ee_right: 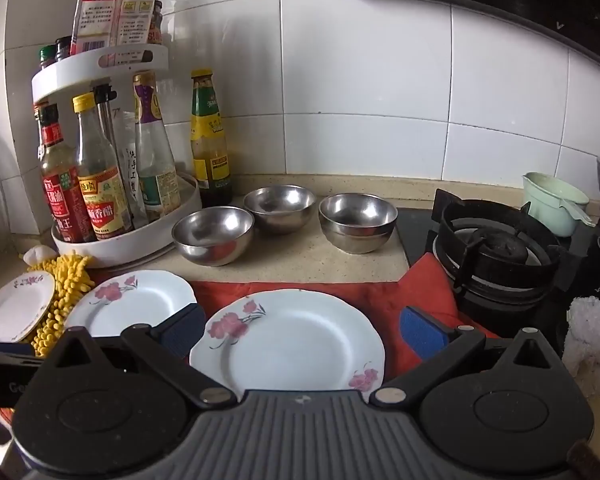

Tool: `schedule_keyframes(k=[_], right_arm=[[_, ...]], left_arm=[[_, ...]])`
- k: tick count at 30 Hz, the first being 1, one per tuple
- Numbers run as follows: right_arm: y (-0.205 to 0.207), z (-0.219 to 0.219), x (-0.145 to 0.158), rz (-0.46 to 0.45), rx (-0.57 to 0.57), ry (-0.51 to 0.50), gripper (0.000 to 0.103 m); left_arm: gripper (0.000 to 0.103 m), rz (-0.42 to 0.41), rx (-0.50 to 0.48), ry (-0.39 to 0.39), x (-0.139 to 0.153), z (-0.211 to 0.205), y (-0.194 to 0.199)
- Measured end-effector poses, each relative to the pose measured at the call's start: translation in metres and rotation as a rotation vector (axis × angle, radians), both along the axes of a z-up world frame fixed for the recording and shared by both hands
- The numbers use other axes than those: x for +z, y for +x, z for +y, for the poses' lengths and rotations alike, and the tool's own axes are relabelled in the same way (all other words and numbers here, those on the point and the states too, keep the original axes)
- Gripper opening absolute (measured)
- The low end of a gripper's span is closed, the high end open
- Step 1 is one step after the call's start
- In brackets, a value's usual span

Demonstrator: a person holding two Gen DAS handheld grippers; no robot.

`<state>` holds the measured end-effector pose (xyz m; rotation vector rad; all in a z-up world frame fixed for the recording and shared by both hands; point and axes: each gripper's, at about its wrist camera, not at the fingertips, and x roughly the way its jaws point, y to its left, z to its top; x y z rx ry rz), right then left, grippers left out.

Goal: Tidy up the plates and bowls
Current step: 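Move both tools toward the large pink-flowered plate on the red cloth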

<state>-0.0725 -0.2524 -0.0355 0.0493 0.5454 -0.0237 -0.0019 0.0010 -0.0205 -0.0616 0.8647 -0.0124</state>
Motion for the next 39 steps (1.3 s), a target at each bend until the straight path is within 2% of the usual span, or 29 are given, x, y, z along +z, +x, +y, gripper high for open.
schedule_keyframes(k=[15, 35, 39], right_arm=[[0.01, -0.005, -0.005, 0.026, -0.001, -0.016, 0.101], [0.014, -0.009, -0.018, 0.089, -0.027, -0.046, 0.101], [0.016, -0.009, -0.022, 0.103, -0.025, -0.055, 0.101]], left_arm=[[0.102, 0.044, 0.023, 0.027, -0.009, -0.011, 0.011], [0.102, 0.072, 0.025, 0.035, -0.016, -0.013, 0.015], [0.102, 0.057, 0.021, 0.043, -0.013, -0.017, 0.015]])
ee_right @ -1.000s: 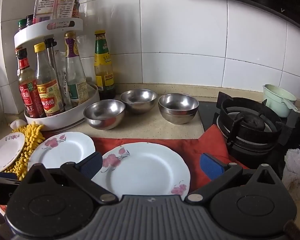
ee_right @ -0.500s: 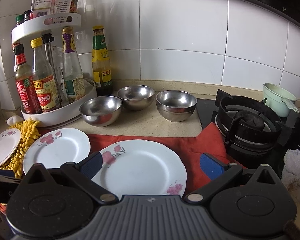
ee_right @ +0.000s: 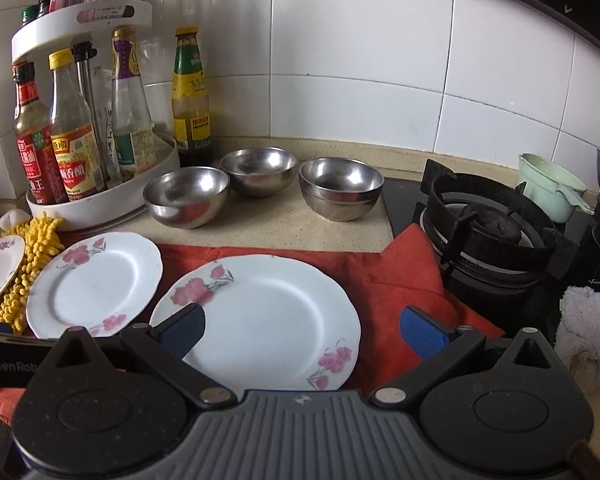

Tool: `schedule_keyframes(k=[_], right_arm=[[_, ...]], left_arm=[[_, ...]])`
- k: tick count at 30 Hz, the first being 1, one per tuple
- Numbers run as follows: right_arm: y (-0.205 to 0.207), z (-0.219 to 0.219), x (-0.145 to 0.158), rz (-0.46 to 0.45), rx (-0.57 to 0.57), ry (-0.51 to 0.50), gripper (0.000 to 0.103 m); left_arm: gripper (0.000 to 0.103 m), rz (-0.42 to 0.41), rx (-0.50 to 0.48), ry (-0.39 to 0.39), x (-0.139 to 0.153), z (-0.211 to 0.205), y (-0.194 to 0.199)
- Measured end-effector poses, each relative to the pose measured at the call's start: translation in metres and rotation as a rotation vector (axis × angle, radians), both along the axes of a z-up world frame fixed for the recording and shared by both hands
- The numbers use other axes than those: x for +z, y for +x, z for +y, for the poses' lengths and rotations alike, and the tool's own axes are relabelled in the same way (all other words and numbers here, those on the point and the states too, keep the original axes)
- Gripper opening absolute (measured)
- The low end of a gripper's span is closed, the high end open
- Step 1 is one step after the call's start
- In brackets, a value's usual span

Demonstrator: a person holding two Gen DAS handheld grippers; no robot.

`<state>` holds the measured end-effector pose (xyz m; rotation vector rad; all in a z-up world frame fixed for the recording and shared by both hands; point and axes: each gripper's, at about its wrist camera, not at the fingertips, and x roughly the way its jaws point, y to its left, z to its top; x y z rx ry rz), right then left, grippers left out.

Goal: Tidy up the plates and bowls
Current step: 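Move both tools toward the large pink-flowered plate on the red cloth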

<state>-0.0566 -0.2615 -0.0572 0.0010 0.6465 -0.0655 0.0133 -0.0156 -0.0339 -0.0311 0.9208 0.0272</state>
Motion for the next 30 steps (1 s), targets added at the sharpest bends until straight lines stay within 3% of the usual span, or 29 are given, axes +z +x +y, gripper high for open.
schedule_keyframes(k=[30], right_arm=[[-0.0007, -0.0052, -0.0013, 0.013, -0.007, 0.0, 0.101]], left_arm=[[0.102, -0.009, -0.031, 0.017, 0.0021, -0.0107, -0.002]])
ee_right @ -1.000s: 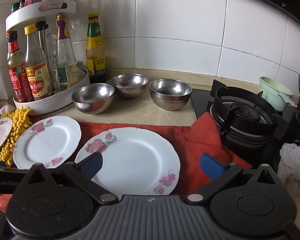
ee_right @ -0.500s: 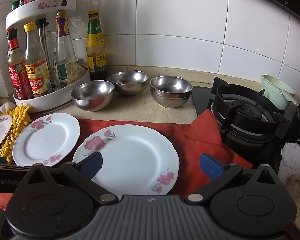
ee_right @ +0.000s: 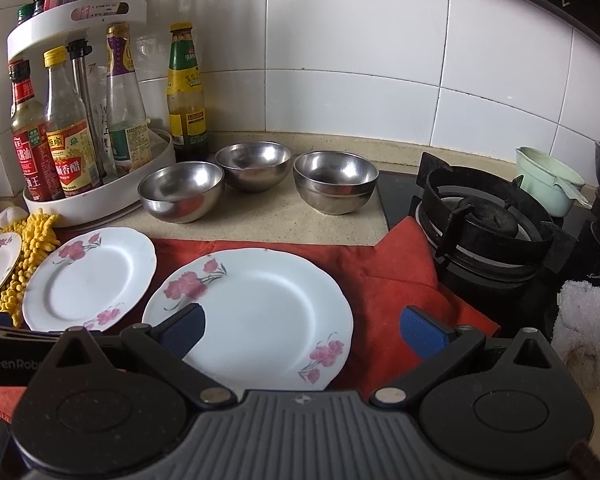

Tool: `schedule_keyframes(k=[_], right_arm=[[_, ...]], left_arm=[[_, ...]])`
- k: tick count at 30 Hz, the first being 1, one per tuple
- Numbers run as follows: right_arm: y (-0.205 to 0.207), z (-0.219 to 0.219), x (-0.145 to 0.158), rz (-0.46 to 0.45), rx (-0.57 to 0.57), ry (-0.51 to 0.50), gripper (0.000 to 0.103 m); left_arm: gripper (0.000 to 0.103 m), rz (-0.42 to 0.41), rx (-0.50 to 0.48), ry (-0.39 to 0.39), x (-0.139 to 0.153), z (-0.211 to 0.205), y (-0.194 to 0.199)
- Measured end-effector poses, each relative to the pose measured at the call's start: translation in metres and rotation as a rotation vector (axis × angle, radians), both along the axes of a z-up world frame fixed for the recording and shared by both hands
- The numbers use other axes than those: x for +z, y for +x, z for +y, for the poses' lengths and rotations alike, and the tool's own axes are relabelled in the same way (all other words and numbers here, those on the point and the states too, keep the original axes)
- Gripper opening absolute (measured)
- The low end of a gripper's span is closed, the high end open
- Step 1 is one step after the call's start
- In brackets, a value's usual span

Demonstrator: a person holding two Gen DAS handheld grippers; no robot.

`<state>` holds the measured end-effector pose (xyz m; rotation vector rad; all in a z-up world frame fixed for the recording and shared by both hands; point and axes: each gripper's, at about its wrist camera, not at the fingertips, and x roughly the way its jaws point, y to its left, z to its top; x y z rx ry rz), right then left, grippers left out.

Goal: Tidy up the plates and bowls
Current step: 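Move both tools toward the large pink-flowered plate on the red cloth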

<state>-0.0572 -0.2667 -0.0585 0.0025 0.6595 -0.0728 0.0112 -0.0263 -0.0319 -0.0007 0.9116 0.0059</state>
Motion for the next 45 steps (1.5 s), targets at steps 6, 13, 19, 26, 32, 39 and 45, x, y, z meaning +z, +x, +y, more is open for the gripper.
schedule_keyframes(k=[6, 13, 19, 26, 32, 39, 45], right_arm=[[0.0, -0.001, 0.0, 0.001, -0.005, -0.002, 0.101], [0.002, -0.001, -0.001, 0.01, -0.009, -0.001, 0.101], [0.002, -0.001, -0.001, 0.008, -0.012, -0.003, 0.101], [0.003, 0.001, -0.001, 0.011, -0.02, -0.004, 0.101], [0.004, 0.003, -0.002, 0.018, -0.021, -0.005, 0.101], [0.003, 0.006, -0.003, 0.023, -0.036, -0.007, 0.101], [0.002, 0.007, -0.006, 0.038, -0.053, -0.007, 0.101]], left_arm=[[0.102, 0.0, -0.009, 0.004, 0.0, -0.002, 0.002], [0.102, 0.003, -0.012, 0.007, -0.001, -0.002, 0.003], [0.102, 0.004, -0.017, 0.009, -0.001, -0.001, 0.005], [0.102, 0.004, -0.025, 0.015, -0.001, 0.0, 0.007], [0.102, 0.01, -0.029, 0.014, -0.002, 0.003, 0.008], [0.102, 0.019, -0.045, 0.013, -0.005, 0.005, 0.01], [0.102, 0.043, -0.061, 0.011, -0.01, 0.004, 0.012]])
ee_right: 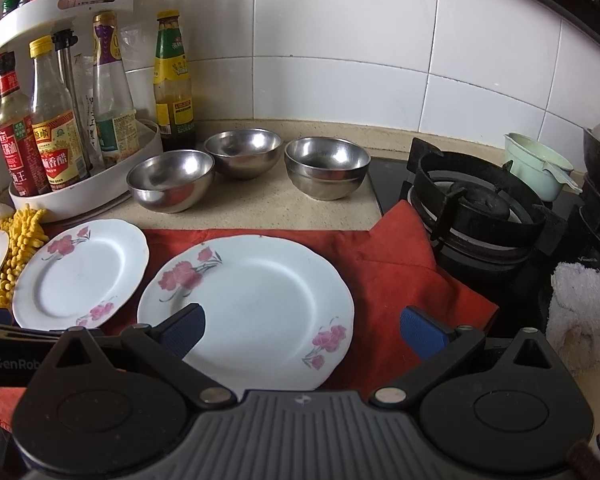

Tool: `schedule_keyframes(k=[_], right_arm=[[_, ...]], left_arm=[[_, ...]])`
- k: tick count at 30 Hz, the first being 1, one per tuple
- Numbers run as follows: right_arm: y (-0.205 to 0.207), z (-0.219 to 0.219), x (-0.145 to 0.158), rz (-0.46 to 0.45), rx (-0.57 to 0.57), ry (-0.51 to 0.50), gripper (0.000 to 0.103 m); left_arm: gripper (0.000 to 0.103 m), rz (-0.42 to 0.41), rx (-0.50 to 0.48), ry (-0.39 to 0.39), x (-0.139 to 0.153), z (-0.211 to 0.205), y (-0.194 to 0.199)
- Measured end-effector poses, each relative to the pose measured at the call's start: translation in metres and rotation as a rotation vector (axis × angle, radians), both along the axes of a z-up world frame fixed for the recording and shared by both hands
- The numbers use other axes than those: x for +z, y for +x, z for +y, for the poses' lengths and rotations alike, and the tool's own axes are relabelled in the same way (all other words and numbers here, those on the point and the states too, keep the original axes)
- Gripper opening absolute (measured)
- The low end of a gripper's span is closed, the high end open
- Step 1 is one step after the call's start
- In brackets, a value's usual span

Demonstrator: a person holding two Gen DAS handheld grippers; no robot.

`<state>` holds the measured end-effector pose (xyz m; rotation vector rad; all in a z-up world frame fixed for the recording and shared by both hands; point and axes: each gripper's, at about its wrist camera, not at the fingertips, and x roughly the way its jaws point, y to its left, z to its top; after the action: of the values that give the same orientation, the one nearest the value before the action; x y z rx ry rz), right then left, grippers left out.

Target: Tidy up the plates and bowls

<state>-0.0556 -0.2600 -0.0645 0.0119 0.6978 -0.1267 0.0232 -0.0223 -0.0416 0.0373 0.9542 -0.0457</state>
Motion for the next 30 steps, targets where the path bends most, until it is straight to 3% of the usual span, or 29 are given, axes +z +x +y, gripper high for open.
schedule_keyframes(k=[18, 24, 27, 30], right_arm=[[0.054, -0.038, -0.007, 0.045, 0.152, 0.003, 0.101], [0.077, -0.055, -0.013, 0.063, 0.277, -0.003, 0.101], [0.089, -0.062, -0.019, 0.078, 0.338, -0.007, 0.1], [0.097, -0.067, -0.026, 0.108, 0.42, 0.002, 0.091]], left_arm=[[0.102, 0.067, 0.119, -0.033, -0.008, -0.028, 0.025], [0.102, 0.092, 0.137, -0.095, -0.012, -0.036, 0.03], [0.098, 0.101, 0.155, -0.089, -0.014, -0.04, 0.031], [0.091, 0.135, 0.151, -0.11, -0.021, -0.045, 0.034]])
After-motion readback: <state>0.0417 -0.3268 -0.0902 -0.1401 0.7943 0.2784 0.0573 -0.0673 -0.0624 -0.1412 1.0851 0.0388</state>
